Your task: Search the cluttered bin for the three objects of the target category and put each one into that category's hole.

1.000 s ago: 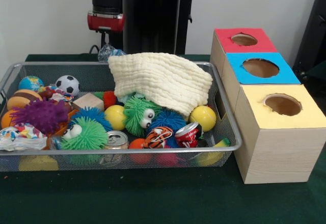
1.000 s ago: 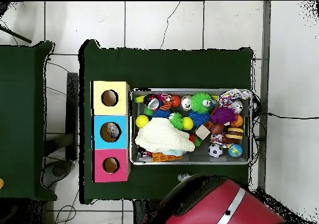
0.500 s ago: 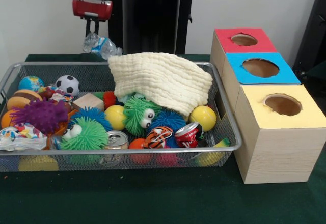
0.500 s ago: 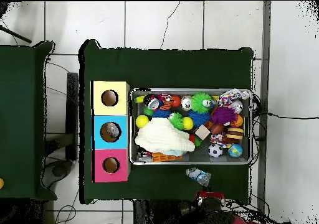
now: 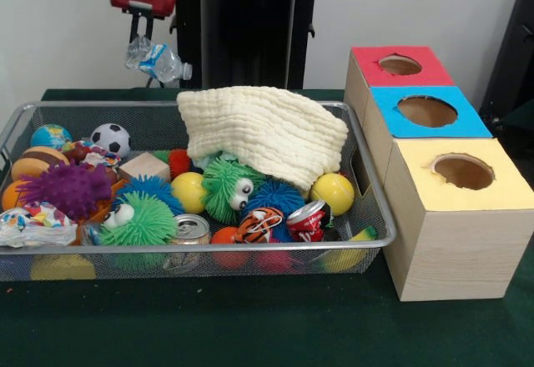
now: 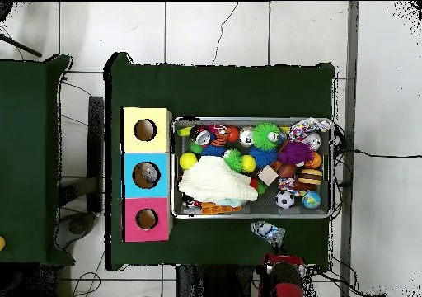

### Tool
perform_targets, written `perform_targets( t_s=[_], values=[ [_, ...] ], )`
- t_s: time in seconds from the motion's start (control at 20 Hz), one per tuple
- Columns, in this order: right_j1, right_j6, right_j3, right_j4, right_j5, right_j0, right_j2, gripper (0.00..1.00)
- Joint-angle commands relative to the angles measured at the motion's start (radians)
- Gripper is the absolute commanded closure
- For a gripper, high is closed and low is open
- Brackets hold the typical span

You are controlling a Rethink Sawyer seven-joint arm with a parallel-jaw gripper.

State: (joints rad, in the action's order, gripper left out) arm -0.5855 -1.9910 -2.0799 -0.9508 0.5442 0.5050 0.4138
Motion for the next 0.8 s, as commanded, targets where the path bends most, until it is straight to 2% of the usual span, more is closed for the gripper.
perform_targets(
  t_s=[0.05, 0.2, 0.3, 0.45, 0.6, 0.8],
  values=[
    [-0.155, -0.194, -0.062, -0.051, -0.155, 0.004, -0.162, 1.00],
    [-0.274, -0.222, -0.128, -0.078, -0.255, 0.042, -0.246, 1.00],
    [-0.397, -0.221, -0.198, -0.074, -0.361, 0.102, -0.353, 1.00],
    [-0.565, -0.137, -0.304, 0.033, -0.499, 0.227, -0.552, 1.00],
    [-0.664, -0.035, -0.377, 0.180, -0.585, 0.330, -0.712, 1.00],
    [-0.735, 0.040, -0.413, 0.300, -0.640, 0.371, -0.795, 1.00]
  ],
)
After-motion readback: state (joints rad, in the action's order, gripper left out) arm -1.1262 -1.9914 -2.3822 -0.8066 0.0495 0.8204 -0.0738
